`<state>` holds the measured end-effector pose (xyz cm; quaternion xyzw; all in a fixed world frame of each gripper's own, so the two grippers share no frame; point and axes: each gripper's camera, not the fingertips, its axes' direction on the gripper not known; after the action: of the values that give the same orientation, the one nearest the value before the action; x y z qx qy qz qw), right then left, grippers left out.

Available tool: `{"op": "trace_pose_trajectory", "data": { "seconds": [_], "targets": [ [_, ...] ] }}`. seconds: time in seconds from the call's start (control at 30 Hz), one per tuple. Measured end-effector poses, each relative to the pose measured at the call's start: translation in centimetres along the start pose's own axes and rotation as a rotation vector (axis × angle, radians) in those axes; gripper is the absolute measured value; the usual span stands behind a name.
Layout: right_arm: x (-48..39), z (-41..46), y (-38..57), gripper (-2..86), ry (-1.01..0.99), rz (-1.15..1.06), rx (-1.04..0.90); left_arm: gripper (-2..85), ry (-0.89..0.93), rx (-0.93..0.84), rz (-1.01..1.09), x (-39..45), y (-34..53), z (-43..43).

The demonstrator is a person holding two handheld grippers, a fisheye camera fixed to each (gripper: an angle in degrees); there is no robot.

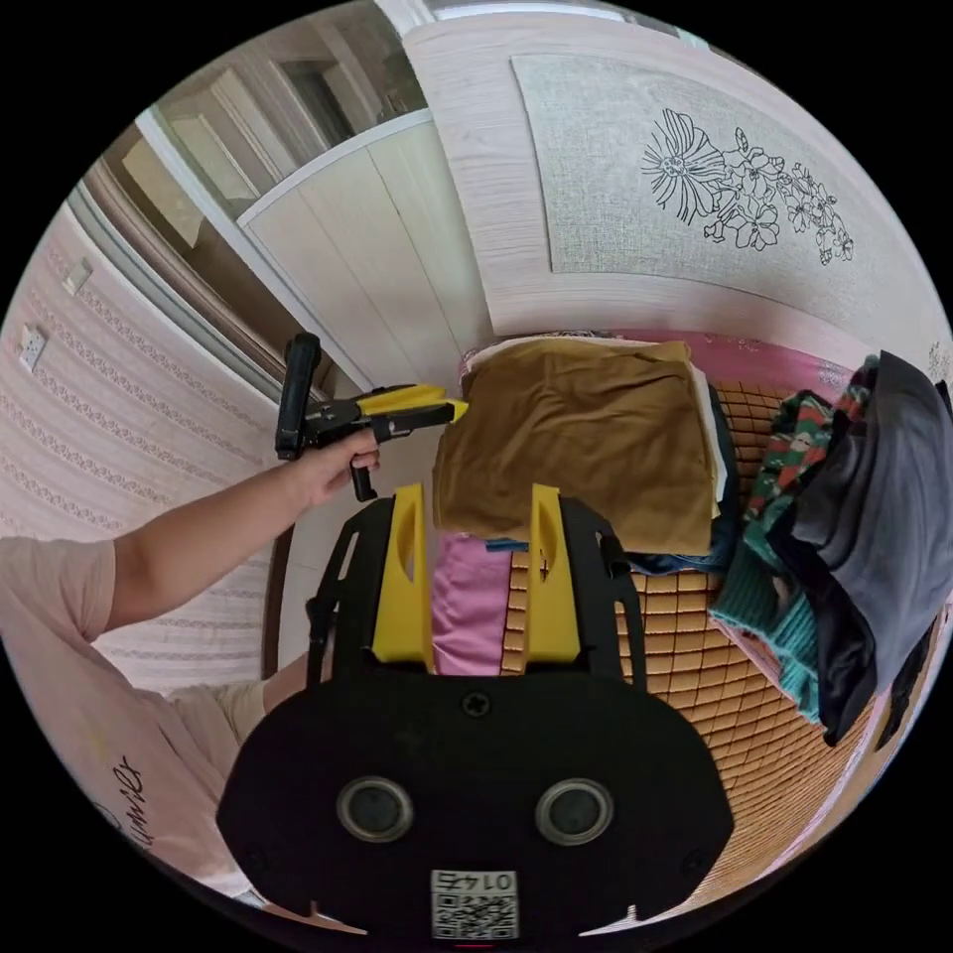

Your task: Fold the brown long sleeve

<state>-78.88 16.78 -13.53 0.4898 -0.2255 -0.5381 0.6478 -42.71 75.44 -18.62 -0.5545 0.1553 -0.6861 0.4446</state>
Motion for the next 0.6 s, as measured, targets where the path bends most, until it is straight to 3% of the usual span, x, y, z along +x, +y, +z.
{"op": "trace_pose_trajectory", "data": {
  "seconds": [0.07,0.3,0.4,0.47,0.6],
  "targets": [
    [1.9,1.8,-2.7,14.2,-0.023,0.043,-0.009,0.5,0.132,-0.047,-0.001,-0.2,-0.6,1.9],
    [4.3,3.7,-6.0,14.3,-0.109,0.121,0.028,-0.9,0.29,0.1,0.285,5.4,1.5,-3.0],
    [4.8,5.4,-6.6,14.3,-0.087,0.158,-0.039,-1.0,0.321,0.108,0.406,8.6,3.4,-3.7],
    [5.7,6.6,-6.3,9.5,-0.065,0.212,-0.117,-1.0,0.266,0.107,0.518,10.7,4.4,-3.9],
    [7.6,5.5,-3.9,2.7,0.032,0.272,-0.137,-0.9,0.323,0.072,0.449,9.2,4.1,-4.7]
  ]
}}
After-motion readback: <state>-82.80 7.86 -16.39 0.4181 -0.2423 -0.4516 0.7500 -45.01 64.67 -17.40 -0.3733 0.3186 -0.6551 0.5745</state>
